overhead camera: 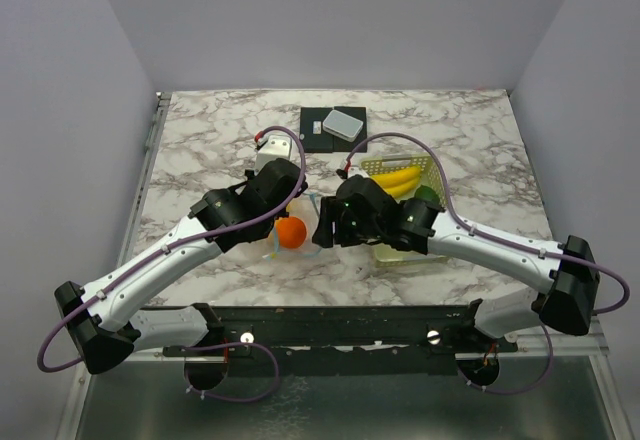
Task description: Place the food in the zip-top bag and seal the zipper
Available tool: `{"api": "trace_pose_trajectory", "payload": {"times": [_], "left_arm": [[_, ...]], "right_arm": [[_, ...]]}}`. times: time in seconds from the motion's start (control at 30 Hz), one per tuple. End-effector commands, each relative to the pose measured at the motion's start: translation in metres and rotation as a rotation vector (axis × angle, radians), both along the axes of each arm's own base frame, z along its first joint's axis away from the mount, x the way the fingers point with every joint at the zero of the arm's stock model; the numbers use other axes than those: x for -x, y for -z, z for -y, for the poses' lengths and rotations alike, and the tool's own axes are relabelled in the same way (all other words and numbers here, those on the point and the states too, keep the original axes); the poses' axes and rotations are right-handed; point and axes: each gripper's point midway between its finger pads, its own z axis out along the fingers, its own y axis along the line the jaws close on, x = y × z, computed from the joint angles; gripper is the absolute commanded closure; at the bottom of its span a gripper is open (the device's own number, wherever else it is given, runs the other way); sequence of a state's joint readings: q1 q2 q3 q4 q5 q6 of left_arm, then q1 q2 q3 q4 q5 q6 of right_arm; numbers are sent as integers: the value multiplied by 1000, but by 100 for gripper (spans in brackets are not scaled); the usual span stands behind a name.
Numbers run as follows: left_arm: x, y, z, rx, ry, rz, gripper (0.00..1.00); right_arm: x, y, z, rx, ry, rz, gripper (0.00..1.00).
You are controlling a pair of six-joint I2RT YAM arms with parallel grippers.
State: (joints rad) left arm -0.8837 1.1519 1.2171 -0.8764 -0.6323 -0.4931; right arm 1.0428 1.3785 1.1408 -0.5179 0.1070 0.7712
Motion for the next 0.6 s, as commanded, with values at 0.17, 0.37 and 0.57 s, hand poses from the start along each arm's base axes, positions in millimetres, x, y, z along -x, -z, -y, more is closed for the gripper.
{"api": "trace_pose_trajectory", "payload": {"times": [0.17,0.37,0.57], "left_arm": [[4,-15,4,63,22,14,100],[7,-17,1,68,19,16,100],[8,-19,-1,69,17,19,100]], "right_arm": [[-6,21,-19,-5,53,-63,48],[-11,27,-27,15,55,-68,66],[-18,16,-26,29,60,-28,99]]}}
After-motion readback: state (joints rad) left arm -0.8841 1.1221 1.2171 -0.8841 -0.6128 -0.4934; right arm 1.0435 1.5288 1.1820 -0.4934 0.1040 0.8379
